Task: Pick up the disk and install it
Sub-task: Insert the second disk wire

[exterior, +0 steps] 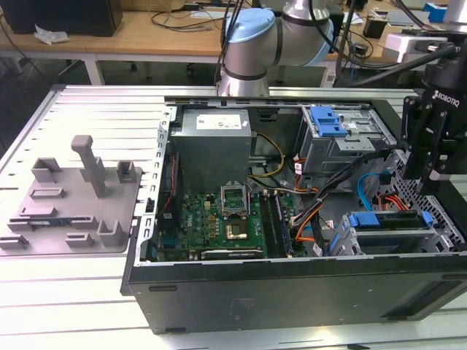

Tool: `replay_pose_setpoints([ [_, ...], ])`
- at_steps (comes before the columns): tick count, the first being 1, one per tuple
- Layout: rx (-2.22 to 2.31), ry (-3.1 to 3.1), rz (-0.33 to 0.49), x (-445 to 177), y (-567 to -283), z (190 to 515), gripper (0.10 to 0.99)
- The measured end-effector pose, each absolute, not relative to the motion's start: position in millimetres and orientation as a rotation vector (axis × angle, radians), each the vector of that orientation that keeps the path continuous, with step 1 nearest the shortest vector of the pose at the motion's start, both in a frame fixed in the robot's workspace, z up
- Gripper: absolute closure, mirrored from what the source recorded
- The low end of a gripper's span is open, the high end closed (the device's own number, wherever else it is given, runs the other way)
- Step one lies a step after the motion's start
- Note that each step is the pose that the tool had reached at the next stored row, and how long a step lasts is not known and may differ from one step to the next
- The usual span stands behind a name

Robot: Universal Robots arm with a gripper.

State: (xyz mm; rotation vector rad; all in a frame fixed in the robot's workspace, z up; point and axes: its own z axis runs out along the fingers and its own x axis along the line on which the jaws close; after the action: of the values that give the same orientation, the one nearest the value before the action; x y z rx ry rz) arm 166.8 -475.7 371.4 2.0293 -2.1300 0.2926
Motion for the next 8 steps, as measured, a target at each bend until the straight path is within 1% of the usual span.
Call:
replay_pose_setpoints([
  [1, 2.033, -2.137, 0.305, 163.0, -475.7, 371.2, 0.663],
  [6, 2.032, -2.136, 0.306, 162.3, -475.2, 371.3, 0.663],
  [8, 2.032, -2.137, 0.306, 162.3, -466.6, 371.2, 0.663],
])
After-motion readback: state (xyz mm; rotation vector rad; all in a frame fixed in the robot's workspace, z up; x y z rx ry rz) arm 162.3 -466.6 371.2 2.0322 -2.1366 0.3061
